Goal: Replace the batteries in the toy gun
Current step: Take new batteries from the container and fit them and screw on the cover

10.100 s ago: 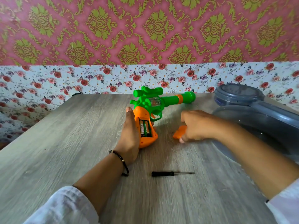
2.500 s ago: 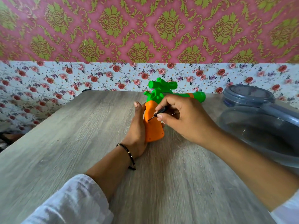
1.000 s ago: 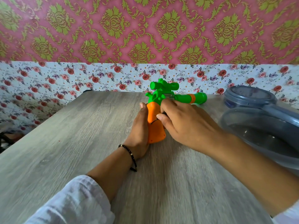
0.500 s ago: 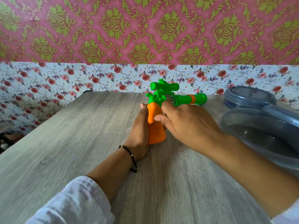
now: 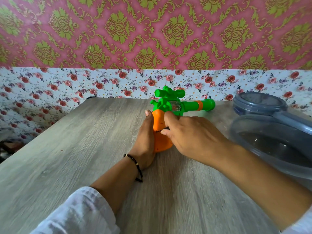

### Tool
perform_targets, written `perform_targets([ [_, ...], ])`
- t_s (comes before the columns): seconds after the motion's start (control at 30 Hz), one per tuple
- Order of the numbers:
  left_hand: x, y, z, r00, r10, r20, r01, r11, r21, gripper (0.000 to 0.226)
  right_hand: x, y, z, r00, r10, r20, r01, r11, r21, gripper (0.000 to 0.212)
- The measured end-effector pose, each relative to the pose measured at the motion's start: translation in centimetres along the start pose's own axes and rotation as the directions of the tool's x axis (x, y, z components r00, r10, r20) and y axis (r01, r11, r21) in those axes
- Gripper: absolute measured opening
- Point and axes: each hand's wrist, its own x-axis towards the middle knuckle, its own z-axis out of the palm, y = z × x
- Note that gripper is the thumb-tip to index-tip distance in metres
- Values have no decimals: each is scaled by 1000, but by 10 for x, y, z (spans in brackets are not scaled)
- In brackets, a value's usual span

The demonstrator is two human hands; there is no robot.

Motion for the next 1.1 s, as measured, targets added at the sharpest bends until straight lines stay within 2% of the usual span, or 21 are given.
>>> perform_targets([
  [0.03, 0, 0, 0, 1000, -4, -1, 4, 1000, -4, 58, 0, -1, 0, 999, -7, -36, 6, 1000, -29, 23],
  [0.1, 0, 1, -1, 1000, -9, 1, 9, 1000, 7, 59, 0, -4, -3, 1000, -2, 0, 1, 999, -45, 25],
  [0.2, 1, 1, -2, 1000, -2, 14, 2, 1000, 29, 61, -2, -2, -4, 998, 17, 58, -17, 1000, -3, 24],
  [0.3, 1, 0, -2, 1000, 8, 21, -9, 999, 33, 61, 0, -2, -3, 998, 19, 62, -26, 994, 104, 15],
  [0.4, -1, -1, 0, 1000, 14, 7, -14, 999, 45, 60, 1, -4, -3, 997, 59, 53, -66, 986, 150, 14],
  [0.6, -3, 0, 1, 1000, 24, 7, -24, 998, 65, 58, -1, -5, -8, 993, 118, -2, -118, 993, 22, 31],
  [0.67, -3, 1, 1, 1000, 28, 13, -29, 997, 69, 58, -2, -3, -6, 995, 100, -4, -100, 995, 15, 29],
  [0.8, -3, 1, 2, 999, 45, 15, -46, 997, 57, 57, 0, 0, -6, 998, 64, 16, -66, 989, 129, 14],
  [0.87, -4, 0, 2, 998, 52, 18, -53, 997, 60, 58, 1, 0, -3, 998, 64, 6, -64, 989, 131, 15],
  [1.0, -4, -1, 3, 998, 58, 19, -59, 996, 61, 58, 0, 2, 1, 992, 64, -113, -68, 997, -36, 33],
  [1.07, -4, 0, 2, 998, 56, 11, -57, 997, 61, 57, 1, -1, -2, 995, 66, -72, -71, 995, -70, 35],
  [1.1, -4, 0, 2, 998, 57, 7, -57, 997, 61, 57, 0, -1, -3, 997, 59, -46, -61, 998, -34, 32],
])
